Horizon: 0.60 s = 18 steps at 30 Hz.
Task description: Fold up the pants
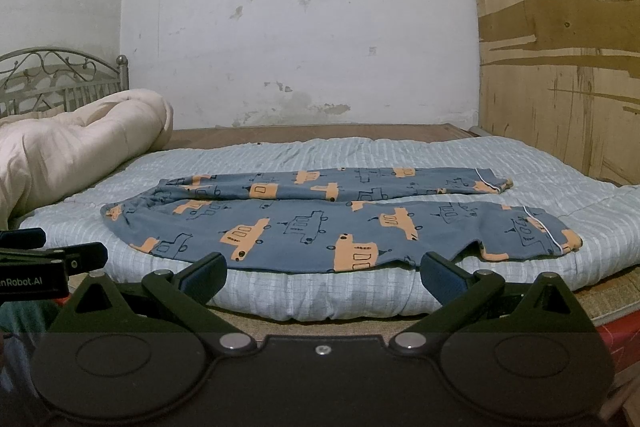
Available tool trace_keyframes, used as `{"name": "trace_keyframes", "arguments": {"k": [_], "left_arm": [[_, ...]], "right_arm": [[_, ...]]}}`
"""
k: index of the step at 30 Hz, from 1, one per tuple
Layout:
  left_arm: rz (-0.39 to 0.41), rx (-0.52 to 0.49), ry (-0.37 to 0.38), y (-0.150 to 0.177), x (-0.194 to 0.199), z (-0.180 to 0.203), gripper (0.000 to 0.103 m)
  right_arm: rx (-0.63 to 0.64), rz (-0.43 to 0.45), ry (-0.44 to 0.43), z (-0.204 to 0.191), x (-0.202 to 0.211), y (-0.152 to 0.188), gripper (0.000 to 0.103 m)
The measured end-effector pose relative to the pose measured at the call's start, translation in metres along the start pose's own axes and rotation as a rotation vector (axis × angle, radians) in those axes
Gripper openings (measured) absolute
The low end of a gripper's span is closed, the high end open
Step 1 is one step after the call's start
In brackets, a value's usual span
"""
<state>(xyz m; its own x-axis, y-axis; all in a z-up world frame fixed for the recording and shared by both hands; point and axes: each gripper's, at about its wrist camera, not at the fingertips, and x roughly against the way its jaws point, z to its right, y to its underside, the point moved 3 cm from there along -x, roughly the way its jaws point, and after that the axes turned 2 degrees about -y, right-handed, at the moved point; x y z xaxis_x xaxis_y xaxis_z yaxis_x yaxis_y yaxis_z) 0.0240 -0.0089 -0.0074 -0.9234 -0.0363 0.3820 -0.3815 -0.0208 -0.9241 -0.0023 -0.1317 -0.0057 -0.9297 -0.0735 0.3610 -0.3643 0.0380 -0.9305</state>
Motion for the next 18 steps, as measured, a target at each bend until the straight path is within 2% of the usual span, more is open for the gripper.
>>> {"name": "trace_keyframes", "arguments": {"k": [18], "left_arm": [[-0.006,-0.002,0.01,0.0036,-0.0033,-0.0024,0.102]], "right_arm": [[0.001,-0.002,0.001,-0.0006,-0.0009,0.001,0.102]]}}
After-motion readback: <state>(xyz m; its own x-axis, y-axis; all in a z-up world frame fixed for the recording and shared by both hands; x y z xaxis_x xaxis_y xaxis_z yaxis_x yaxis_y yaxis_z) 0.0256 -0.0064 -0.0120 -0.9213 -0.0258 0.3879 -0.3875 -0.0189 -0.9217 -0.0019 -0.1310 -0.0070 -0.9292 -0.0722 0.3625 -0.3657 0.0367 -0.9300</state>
